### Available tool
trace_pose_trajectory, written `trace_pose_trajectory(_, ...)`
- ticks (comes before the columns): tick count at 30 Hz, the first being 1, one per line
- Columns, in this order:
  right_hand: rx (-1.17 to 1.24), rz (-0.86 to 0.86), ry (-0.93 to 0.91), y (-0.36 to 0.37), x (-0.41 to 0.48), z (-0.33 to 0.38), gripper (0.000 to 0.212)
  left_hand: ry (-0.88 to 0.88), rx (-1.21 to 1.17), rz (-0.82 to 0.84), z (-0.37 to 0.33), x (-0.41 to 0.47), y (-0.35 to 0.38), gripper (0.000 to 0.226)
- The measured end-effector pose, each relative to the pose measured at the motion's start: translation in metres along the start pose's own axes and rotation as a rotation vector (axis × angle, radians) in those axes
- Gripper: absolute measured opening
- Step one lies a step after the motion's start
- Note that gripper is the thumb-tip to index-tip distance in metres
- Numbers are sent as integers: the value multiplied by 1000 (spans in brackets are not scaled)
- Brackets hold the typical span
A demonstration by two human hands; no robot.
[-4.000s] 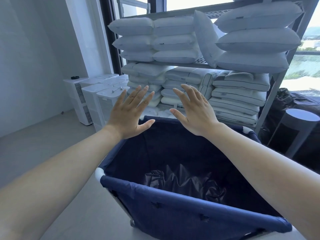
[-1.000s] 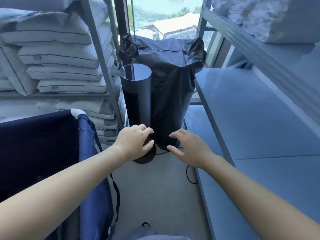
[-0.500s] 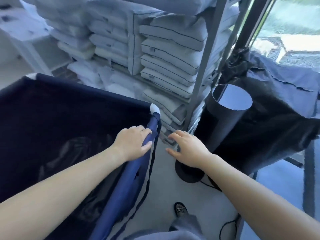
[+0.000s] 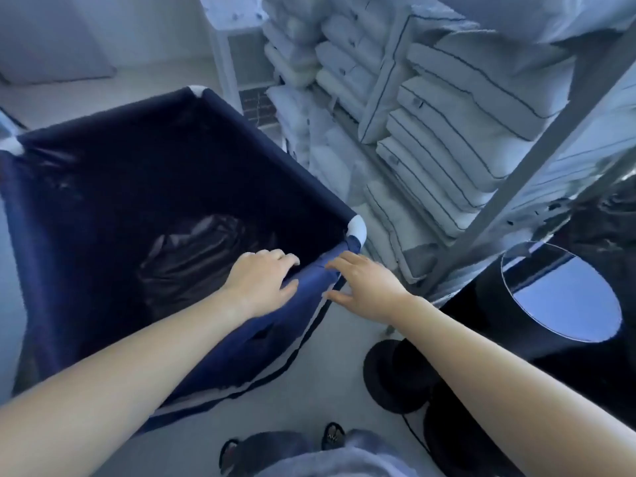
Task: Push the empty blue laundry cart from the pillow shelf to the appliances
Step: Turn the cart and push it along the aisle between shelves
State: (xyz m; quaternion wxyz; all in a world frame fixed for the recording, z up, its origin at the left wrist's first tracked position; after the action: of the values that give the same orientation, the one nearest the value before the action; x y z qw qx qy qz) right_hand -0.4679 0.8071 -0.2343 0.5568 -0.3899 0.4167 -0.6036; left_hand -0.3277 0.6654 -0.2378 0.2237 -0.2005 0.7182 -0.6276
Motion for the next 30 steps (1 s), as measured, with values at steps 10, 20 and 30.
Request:
trace_pose_trajectory(10,50,186,-273,43,63,16,50,-402,-66,106,55,-54,27,42)
trace_pose_trajectory(20,-67,362,-328,88,94,23,51,-572,-94,264,82,-82,58,51)
trace_pose_trajectory(30,-83,478,-215,131,106,37,52,-507,-79,368,119,-87,69,49)
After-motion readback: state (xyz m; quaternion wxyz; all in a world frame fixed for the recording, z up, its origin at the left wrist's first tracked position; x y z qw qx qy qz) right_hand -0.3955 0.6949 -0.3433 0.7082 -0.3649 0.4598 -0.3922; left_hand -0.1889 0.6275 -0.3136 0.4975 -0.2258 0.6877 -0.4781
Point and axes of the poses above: each hand's wrist, its own x-axis towards the middle knuckle, its own y-axis out of the palm, z = x × y, the point moved 1 cm from there along x, towards the middle knuckle, and after that the axes turned 12 degrees about -y, right-handed, at the moved point
